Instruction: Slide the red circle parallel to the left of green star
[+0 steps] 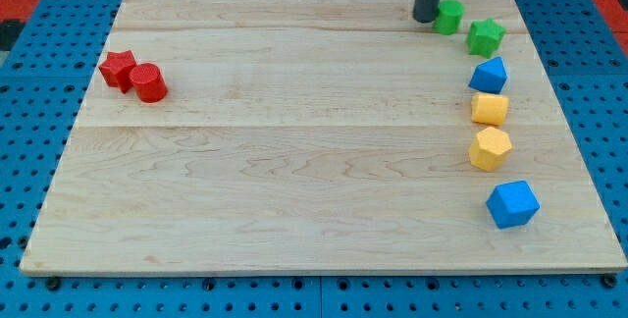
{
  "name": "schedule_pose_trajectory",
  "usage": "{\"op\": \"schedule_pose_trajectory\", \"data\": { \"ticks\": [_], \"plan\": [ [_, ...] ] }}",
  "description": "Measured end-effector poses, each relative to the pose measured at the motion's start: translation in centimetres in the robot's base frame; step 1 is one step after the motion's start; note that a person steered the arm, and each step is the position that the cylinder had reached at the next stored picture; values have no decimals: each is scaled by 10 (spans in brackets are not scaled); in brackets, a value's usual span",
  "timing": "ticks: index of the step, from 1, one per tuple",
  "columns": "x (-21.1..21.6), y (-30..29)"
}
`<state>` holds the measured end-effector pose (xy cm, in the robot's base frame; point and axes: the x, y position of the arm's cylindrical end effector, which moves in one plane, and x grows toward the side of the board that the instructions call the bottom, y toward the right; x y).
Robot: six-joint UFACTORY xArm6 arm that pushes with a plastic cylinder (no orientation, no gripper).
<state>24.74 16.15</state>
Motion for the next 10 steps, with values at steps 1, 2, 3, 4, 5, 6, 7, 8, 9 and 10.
{"op": "schedule_pose_trajectory", "data": {
  "ticks": [1, 2, 3, 4, 5, 6, 7, 8, 9, 10],
  "plan": [
    [2, 21],
    [2, 38],
    [-3, 12],
    [4, -80],
    [119, -122],
    [200, -185],
    [209, -315],
    [169, -409],
    [154, -385],
    [126, -367]
  ]
}}
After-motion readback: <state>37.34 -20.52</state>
